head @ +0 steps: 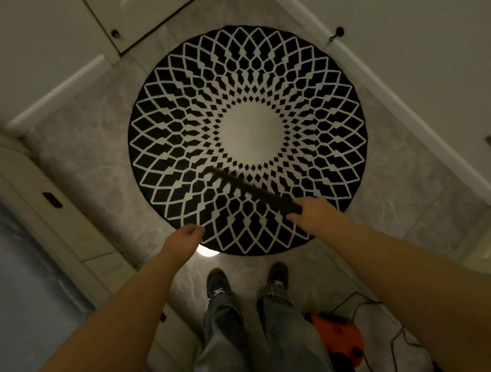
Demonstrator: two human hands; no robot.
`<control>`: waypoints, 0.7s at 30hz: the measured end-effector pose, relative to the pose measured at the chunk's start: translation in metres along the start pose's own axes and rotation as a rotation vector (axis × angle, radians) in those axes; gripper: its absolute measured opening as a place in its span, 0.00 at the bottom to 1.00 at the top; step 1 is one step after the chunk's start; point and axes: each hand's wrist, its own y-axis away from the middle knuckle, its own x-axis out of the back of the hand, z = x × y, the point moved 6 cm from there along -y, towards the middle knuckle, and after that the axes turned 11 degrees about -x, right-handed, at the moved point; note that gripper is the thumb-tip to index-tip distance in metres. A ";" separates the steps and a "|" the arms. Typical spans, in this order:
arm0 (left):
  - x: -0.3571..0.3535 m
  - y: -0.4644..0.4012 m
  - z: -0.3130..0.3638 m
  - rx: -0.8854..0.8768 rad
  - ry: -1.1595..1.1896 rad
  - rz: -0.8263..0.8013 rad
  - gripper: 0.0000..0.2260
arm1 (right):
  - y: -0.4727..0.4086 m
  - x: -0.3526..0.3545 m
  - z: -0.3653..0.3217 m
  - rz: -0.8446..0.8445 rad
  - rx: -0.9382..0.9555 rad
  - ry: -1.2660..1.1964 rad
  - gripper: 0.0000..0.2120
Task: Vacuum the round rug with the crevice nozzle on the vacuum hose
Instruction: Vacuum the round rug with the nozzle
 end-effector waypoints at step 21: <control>-0.089 -0.037 0.095 0.004 0.067 -0.122 0.27 | -0.013 0.039 0.067 0.070 -0.039 -0.197 0.17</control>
